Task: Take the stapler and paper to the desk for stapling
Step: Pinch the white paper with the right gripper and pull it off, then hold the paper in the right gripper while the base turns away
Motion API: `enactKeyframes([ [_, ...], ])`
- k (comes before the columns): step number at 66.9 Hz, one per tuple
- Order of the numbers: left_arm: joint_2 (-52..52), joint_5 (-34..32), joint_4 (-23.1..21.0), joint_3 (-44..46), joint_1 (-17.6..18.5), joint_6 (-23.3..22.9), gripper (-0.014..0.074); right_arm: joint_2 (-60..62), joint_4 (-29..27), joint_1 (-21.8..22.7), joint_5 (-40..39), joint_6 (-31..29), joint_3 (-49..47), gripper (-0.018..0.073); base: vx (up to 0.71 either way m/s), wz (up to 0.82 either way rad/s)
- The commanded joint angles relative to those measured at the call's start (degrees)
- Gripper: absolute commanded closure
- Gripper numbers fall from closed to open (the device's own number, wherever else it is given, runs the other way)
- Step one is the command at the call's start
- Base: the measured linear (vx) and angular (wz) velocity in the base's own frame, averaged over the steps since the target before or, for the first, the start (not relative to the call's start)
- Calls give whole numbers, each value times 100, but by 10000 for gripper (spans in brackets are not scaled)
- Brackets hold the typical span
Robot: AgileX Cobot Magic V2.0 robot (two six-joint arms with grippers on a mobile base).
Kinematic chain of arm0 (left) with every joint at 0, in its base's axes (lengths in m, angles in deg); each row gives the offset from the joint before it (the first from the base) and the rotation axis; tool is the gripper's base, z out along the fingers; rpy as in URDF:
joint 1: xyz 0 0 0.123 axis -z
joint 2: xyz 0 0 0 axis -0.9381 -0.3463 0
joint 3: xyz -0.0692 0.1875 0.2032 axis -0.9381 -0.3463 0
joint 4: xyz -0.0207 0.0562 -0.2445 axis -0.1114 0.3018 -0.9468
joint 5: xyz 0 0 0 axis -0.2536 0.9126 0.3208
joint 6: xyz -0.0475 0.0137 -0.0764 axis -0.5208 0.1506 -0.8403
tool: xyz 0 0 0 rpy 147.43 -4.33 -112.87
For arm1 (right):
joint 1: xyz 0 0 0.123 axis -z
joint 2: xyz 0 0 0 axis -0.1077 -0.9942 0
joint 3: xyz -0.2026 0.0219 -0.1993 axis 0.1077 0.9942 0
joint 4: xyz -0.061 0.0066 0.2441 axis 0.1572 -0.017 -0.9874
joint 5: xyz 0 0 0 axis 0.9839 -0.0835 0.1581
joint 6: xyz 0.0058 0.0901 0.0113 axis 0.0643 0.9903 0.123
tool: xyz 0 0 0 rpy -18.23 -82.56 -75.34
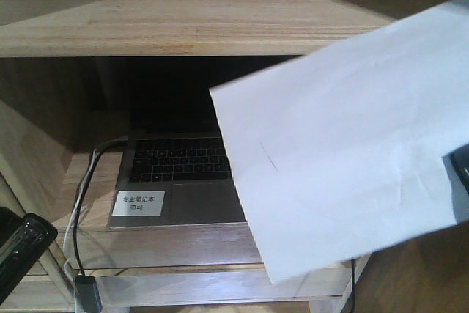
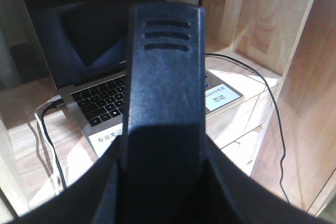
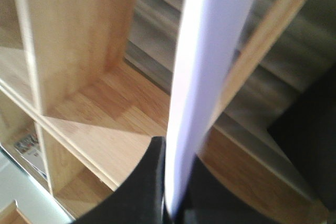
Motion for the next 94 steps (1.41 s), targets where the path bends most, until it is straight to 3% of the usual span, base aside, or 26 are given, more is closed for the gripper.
enactKeyframes([
  [1,-38,-657,-36,180,15,-36,603,362,-129,-6,184,40,-16,564,0,0],
  [11,-38,-657,-36,180,15,-36,603,882,-219,-6,752,254,216,564,0,0],
  [23,-38,-657,-36,180,15,-36,603,1219,-202,-6,793,699,592,564,0,0],
  [52,-38,-657,-36,180,15,-36,603,1273,-192,-6,863,371,717,564,0,0],
  [94,-38,-657,-36,180,15,-36,603,1273,-192,-6,906,371,717,564,0,0],
])
